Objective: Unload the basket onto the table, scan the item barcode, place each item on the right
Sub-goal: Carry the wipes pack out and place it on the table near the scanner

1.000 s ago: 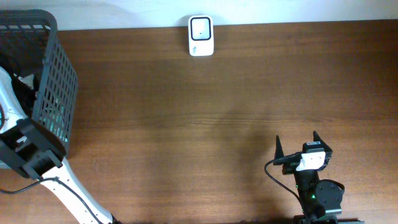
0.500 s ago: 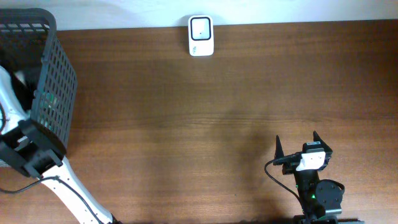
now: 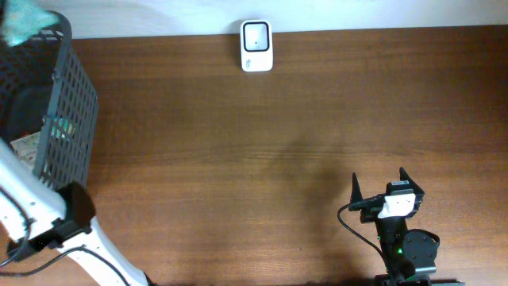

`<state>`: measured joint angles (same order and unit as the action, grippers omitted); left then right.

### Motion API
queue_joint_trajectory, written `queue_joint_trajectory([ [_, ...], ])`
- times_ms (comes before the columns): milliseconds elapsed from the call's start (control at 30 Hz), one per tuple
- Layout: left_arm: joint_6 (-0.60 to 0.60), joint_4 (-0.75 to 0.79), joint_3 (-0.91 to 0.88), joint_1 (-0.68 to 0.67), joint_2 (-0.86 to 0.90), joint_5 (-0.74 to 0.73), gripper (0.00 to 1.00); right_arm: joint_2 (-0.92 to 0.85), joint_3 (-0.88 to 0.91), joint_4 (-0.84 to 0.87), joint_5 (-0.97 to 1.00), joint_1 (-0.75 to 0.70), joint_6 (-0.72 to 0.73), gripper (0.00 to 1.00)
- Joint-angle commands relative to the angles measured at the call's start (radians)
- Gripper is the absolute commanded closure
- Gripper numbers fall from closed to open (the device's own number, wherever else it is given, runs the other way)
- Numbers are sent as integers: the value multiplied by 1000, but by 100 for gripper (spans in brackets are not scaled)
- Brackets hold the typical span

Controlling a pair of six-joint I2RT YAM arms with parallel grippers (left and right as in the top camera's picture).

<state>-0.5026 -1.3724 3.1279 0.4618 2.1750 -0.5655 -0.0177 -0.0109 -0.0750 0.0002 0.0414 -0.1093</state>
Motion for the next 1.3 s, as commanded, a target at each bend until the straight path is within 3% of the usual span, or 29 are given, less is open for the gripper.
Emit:
queue_joint_trajectory([
  [0, 108, -36, 3, -226, -3, -77, 100, 5, 5, -4, 5, 6, -5, 1],
  [100, 116, -148, -51, -475, 23, 307, 100, 5, 5, -4, 5, 6, -5, 1],
  [167, 115, -163, -128, -601, 50, 424, 100, 5, 5, -4, 5, 6, -5, 1],
  [333, 47, -38, -455, -872, 185, 436, 95, 5, 5, -4, 5, 6, -5, 1],
  [367, 8, 14, -522, -907, 216, 436, 91, 5, 5, -4, 5, 6, -5, 1],
  [433, -6, 66, -572, -940, 254, 435, 84, 5, 5, -4, 5, 6, -5, 1],
  [533, -10, 97, -615, -977, 305, 435, 84, 5, 5, -4, 5, 6, -5, 1],
  [667, -10, 90, -615, -1012, 339, 435, 63, 5, 5, -4, 5, 6, -5, 1],
  [733, -9, 94, -614, -1025, 338, 434, 26, 5, 5, -4, 5, 6, -5, 1],
  [800, -8, 83, -573, -1016, 327, 432, 31, 5, 5, -4, 5, 6, -5, 1],
  [967, 63, 56, -315, -896, 233, 444, 30, 5, 5, -4, 5, 6, -5, 1],
  [1033, 74, 50, -231, -837, 215, 532, 29, 5, 5, -4, 5, 6, -5, 1],
  [1267, 71, -16, -206, -682, 184, 544, 27, 5, 5, -4, 5, 6, -5, 1],
])
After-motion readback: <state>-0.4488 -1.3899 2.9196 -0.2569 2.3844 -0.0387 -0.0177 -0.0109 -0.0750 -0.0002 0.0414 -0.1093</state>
